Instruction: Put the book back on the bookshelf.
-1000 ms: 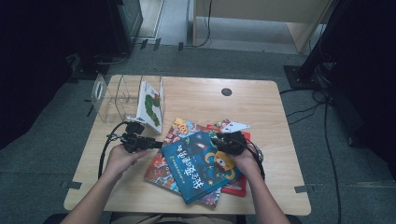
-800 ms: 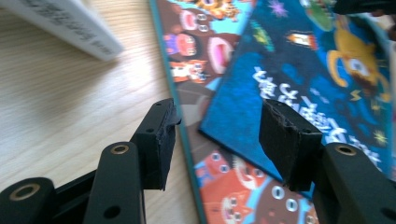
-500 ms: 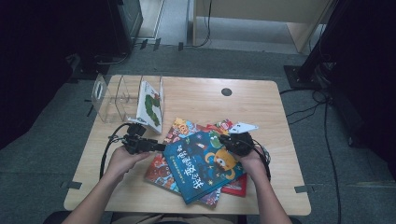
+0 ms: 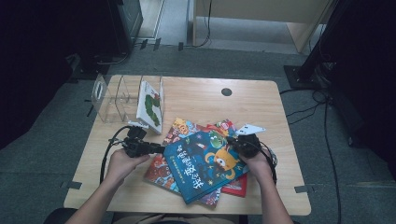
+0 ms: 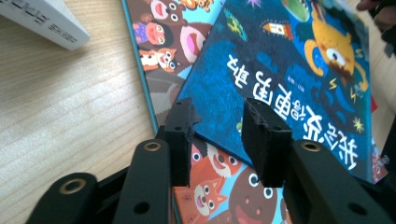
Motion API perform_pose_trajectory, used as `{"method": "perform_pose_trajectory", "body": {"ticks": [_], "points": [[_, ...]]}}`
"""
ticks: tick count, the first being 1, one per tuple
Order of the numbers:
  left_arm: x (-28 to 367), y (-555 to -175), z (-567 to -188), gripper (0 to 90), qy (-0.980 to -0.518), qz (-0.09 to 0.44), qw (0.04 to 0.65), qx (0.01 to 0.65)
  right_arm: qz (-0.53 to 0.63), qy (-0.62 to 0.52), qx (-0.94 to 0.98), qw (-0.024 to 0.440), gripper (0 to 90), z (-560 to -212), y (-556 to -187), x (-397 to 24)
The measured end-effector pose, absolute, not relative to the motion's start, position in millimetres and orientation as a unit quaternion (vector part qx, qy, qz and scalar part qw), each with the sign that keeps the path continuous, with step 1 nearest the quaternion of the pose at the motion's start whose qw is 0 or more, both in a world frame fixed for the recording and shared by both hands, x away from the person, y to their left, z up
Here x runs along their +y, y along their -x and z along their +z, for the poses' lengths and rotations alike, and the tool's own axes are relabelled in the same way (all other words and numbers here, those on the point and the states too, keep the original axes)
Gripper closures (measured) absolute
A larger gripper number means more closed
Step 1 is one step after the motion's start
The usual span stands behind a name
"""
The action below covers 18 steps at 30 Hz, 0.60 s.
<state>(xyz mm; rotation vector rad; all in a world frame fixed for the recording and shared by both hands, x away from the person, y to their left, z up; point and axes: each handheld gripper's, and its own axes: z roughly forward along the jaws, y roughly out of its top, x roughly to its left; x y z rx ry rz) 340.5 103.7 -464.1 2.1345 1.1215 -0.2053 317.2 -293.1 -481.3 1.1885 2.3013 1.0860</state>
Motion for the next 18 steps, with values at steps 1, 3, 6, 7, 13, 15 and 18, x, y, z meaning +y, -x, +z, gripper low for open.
{"method": "perform_pose_trajectory", "body": {"ticks": [1, 3, 6, 7, 13, 15, 18], "points": [[102.8, -339.4, -464.4, 67.0, -0.829, -0.075, 0.348, 0.432, 0.381, -0.419, 0.807, 0.168, 90.0, -481.7, -317.1, -293.9], [101.2, -337.5, -465.3, 68.6, -0.831, -0.070, 0.346, 0.430, 0.380, -0.419, 0.807, 0.170, 90.0, -482.1, -316.5, -295.9], [100.7, -335.8, -467.1, 71.0, -0.828, -0.075, 0.350, 0.431, 0.380, -0.426, 0.802, 0.175, 90.0, -482.0, -315.7, -300.0], [100.2, -335.1, -468.0, 72.0, -0.829, -0.075, 0.350, 0.431, 0.380, -0.429, 0.800, 0.176, 90.0, -482.1, -315.5, -301.6], [98.2, -332.3, -469.7, 73.9, -0.828, -0.068, 0.355, 0.428, 0.377, -0.440, 0.794, 0.184, 90.0, -484.3, -315.7, -310.7], [97.5, -332.0, -470.9, 74.0, -0.829, -0.069, 0.353, 0.428, 0.376, -0.441, 0.794, 0.184, 90.0, -485.9, -316.4, -313.0], [96.4, -331.2, -472.3, 74.0, -0.829, -0.066, 0.353, 0.429, 0.371, -0.448, 0.792, 0.184, 90.0, -487.9, -317.5, -316.5]]}}
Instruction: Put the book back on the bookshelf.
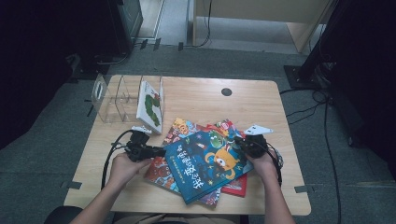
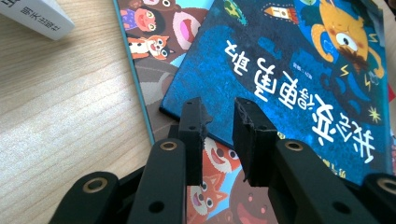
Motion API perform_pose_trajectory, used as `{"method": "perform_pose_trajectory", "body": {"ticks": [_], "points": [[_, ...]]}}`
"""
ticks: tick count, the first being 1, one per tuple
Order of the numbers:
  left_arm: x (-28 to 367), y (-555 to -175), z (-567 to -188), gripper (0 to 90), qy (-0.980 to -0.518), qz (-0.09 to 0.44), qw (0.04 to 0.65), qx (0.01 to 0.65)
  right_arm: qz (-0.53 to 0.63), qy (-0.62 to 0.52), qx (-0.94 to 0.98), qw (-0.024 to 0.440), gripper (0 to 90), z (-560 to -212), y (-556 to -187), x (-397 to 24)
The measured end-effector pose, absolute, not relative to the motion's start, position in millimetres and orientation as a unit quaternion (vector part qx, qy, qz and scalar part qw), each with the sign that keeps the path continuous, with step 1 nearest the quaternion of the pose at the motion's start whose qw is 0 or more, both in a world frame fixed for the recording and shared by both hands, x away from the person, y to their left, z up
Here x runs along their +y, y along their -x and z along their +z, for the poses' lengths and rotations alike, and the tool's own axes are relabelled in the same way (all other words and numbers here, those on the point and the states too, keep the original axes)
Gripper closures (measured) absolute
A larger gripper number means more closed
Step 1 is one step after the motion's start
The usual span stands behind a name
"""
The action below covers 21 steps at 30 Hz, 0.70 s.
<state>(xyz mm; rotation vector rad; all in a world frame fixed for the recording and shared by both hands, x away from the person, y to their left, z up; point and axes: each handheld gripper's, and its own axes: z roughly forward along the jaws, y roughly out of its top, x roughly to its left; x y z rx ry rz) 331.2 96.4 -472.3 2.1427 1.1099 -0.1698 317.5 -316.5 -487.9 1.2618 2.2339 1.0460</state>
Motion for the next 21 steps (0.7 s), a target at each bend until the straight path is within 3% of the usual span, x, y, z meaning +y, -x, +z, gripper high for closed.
{"method": "perform_pose_trajectory", "body": {"ticks": [21], "points": [[92.2, -327.1, -479.6, 74.0, -0.828, -0.071, 0.350, 0.433, 0.363, -0.474, 0.774, 0.208, 89.7, -491.5, -322.8, -333.9]]}}
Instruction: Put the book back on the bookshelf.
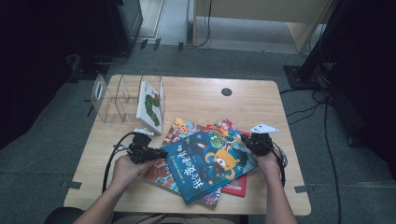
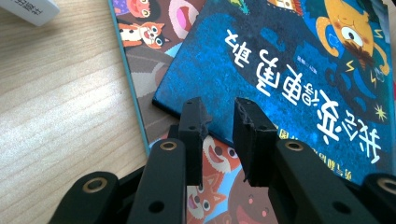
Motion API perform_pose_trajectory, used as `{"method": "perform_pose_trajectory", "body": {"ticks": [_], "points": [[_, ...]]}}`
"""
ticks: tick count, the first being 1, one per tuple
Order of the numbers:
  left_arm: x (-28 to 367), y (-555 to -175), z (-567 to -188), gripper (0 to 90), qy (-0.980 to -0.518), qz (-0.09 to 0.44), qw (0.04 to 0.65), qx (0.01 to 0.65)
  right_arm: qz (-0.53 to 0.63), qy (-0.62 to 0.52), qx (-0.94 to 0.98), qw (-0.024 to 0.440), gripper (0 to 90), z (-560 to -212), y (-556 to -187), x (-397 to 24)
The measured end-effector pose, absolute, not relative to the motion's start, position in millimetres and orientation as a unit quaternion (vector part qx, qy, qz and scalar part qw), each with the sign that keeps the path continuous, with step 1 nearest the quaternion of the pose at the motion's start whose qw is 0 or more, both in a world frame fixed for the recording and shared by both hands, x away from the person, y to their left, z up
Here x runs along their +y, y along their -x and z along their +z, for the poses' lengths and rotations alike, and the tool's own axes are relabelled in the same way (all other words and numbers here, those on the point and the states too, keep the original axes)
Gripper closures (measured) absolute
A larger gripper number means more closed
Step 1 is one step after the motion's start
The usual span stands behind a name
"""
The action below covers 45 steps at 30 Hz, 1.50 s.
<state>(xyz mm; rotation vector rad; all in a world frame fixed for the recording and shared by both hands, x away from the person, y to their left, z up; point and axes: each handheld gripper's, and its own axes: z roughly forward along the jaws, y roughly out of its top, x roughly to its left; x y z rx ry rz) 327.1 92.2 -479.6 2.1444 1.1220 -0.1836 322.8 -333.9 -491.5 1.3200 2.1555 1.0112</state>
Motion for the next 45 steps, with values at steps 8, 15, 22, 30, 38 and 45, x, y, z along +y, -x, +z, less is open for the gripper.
{"method": "perform_pose_trajectory", "body": {"ticks": [8, 15, 22, 30, 38, 45], "points": [[89.8, -321.4, -480.0, 73.5, -0.829, -0.072, 0.352, 0.430, 0.340, -0.490, 0.773, 0.216, 90.0, -493.9, -326.3, -338.0], [84.5, -319.7, -483.3, 72.9, -0.838, -0.058, 0.335, 0.426, 0.334, -0.494, 0.774, 0.211, 90.0, -496.5, -328.0, -338.2], [83.8, -318.7, -483.0, 71.6, -0.839, -0.055, 0.333, 0.426, 0.337, -0.500, 0.771, 0.207, 90.0, -495.6, -327.2, -338.4], [83.8, -319.2, -483.5, 72.1, -0.835, -0.054, 0.340, 0.430, 0.336, -0.502, 0.770, 0.208, 90.0, -495.4, -327.1, -338.1], [83.6, -322.2, -485.2, 73.2, -0.820, -0.069, 0.364, 0.436, 0.332, -0.503, 0.770, 0.210, 90.0, -495.0, -327.0, -336.6], [79.1, -319.6, -482.1, 75.8, -0.830, -0.046, 0.349, 0.432, 0.331, -0.496, 0.775, 0.208, 90.0, -494.8, -325.9, -335.1]]}}
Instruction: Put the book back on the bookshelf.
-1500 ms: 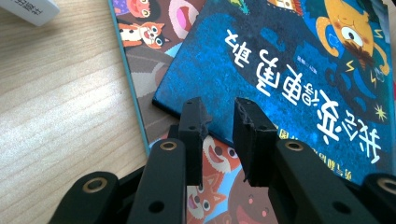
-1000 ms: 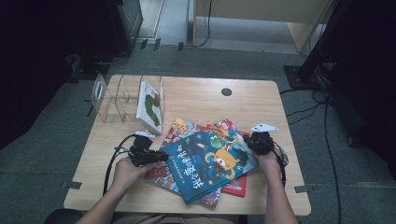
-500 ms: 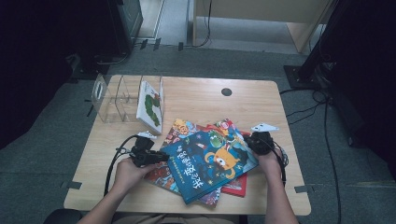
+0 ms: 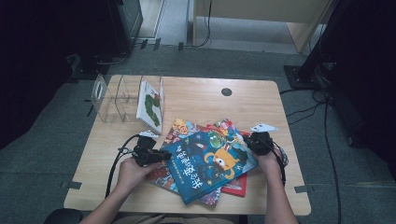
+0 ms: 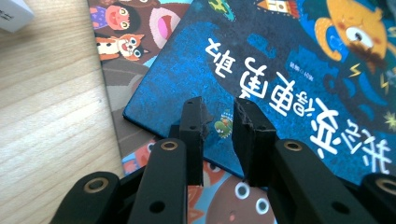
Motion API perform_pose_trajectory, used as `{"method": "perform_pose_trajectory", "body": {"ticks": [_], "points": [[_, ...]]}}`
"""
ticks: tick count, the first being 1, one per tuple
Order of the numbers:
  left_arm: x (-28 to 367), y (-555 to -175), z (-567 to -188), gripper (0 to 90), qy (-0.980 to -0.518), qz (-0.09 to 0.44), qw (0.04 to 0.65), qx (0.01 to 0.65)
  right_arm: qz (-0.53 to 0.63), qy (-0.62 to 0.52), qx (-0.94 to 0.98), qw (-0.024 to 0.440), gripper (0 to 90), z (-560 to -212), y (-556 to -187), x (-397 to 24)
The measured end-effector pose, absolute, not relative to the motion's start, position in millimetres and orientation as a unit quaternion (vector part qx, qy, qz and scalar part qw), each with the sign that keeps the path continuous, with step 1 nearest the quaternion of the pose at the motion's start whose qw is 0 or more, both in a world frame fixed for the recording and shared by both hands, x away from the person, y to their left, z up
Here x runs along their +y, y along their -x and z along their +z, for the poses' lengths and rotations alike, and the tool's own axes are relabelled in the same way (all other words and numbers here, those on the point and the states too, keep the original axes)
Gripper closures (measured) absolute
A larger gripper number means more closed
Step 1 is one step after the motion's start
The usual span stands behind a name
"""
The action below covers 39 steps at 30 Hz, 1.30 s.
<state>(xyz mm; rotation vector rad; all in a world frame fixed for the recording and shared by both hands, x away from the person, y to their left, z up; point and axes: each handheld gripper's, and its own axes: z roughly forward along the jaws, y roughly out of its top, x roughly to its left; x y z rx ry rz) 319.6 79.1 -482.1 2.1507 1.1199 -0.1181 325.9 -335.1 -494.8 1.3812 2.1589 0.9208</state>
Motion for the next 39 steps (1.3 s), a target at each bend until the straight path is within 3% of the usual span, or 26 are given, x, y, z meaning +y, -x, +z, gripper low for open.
{"method": "perform_pose_trajectory", "body": {"ticks": [16, 39], "points": [[88.1, -312.1, -486.0, 76.0, -0.830, -0.049, 0.324, 0.452, 0.329, -0.495, 0.777, 0.206, 90.0, -494.4, -325.4, -334.9], [88.9, -317.0, -490.7, 79.3, -0.811, -0.045, 0.346, 0.469, 0.325, -0.509, 0.768, 0.212, 90.0, -494.5, -325.4, -334.3]]}}
